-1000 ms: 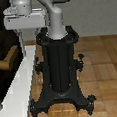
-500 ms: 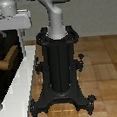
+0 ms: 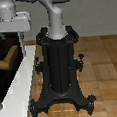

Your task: Open the door by pressing down and pulling on the handle.

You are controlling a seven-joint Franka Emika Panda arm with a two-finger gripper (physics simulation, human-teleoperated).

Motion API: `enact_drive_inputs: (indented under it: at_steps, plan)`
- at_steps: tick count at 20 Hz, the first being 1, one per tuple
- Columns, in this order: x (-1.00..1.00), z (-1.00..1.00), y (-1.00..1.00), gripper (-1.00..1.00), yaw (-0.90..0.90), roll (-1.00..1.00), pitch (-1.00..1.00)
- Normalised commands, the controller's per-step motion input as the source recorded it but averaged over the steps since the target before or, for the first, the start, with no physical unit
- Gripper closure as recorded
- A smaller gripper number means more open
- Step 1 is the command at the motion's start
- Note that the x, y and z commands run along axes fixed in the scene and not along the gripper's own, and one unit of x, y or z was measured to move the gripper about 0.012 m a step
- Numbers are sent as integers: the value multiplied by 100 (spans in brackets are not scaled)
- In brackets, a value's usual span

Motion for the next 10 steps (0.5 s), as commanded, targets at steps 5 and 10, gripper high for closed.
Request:
enact_drive_inputs:
  at_steps: [5,10]
  plan:
    - [0,0,0,-100,0,0,0]
    - [60,0,0,-100,0,0,0]
